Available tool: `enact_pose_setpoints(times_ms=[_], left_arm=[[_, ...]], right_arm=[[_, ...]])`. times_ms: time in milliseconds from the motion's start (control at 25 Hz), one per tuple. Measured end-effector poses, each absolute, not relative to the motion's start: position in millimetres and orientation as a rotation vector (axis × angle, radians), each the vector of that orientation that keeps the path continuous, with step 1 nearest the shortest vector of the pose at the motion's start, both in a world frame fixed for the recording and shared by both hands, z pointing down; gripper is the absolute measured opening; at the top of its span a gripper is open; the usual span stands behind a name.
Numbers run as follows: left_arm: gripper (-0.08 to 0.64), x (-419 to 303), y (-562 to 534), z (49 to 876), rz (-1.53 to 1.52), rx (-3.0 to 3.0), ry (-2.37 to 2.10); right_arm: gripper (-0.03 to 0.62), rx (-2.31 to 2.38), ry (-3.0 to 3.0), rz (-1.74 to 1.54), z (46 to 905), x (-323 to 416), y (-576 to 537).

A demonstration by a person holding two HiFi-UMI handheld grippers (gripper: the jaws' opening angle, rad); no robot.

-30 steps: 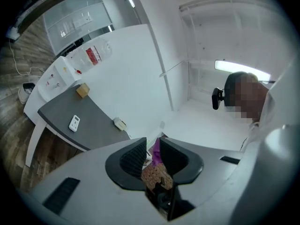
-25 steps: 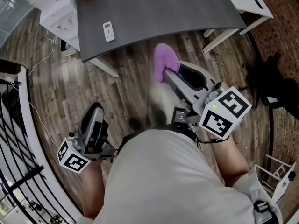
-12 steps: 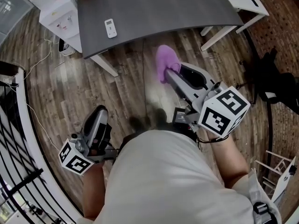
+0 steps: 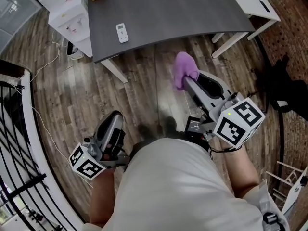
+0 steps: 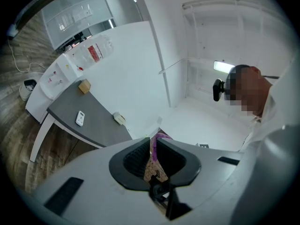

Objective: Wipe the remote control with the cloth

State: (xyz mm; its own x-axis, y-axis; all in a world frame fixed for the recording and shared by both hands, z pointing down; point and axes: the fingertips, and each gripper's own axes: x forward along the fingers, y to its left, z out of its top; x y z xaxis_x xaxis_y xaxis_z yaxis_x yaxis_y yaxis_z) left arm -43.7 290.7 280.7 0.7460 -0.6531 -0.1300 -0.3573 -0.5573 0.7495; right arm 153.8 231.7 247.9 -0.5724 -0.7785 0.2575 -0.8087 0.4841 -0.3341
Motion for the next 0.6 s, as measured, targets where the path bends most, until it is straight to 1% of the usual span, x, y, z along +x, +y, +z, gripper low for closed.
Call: enact_pose_setpoints(times_ms=[600], left_arm=[[0.046,-31,298,281,-0.506,2.213,-0.769]], right_arm=[[0.098,1.382,-2.638,0.662,258,163,231]])
